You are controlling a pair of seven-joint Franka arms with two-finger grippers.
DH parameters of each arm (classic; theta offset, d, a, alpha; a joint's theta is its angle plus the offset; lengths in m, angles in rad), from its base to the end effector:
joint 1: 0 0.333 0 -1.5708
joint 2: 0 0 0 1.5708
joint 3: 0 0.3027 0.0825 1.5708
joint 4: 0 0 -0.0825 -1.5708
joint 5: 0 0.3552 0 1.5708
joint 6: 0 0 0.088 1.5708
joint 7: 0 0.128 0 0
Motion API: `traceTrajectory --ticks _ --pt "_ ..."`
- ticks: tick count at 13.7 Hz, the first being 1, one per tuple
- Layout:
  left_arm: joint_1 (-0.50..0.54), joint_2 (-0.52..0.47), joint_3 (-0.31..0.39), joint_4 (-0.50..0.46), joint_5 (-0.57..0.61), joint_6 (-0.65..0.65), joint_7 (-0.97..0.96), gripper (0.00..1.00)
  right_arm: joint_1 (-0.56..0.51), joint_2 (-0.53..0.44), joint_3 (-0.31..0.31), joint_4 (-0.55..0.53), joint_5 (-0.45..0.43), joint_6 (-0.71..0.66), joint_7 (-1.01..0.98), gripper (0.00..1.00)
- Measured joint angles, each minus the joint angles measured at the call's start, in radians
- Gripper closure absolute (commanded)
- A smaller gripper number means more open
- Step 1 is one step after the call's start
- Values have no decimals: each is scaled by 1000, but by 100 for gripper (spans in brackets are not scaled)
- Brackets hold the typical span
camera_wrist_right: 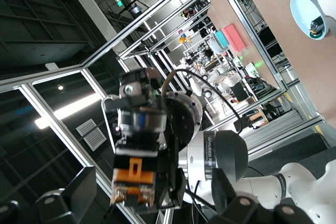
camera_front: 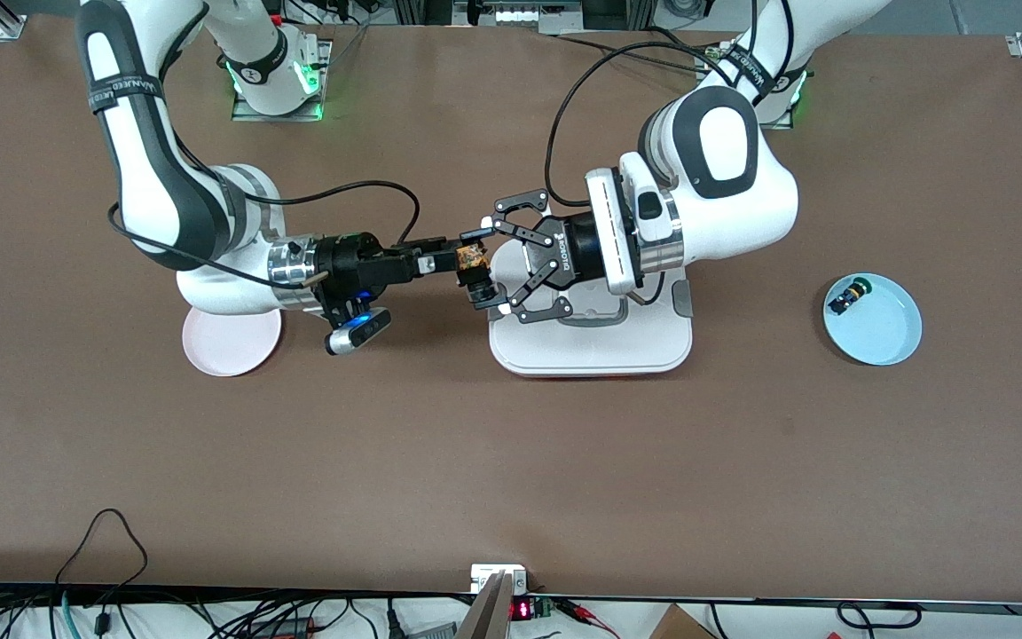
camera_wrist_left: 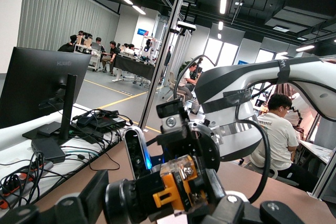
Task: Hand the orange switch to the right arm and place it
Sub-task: 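Grasp the switch with the right gripper from the left gripper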
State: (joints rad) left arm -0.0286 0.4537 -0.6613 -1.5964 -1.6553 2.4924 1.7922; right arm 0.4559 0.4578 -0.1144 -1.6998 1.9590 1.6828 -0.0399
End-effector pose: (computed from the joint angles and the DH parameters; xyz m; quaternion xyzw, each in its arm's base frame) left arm 0.5704 -0.3875 0.4642 0.6379 -0.3691 0.4588 0.4964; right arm 0.5786 0.3338 0.4169 -0.6066 0.1712 0.2413 0.7379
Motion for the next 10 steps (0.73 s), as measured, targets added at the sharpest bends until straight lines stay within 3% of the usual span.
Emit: traceTrajectory --ticks 4,5,7,8,10 --pt "0 0 0 0 0 0 0 100 0 29 0 32 42 0 0 7" --pt "0 0 0 0 0 0 0 100 0 31 0 37 42 0 0 19" --pt "0 0 0 0 0 0 0 100 1 31 0 42 42 0 -15 54" --pt "0 0 0 0 0 0 0 100 1 32 0 45 42 0 -43 65" --pt "0 0 0 0 0 0 0 100 1 33 0 49 42 0 -102 77"
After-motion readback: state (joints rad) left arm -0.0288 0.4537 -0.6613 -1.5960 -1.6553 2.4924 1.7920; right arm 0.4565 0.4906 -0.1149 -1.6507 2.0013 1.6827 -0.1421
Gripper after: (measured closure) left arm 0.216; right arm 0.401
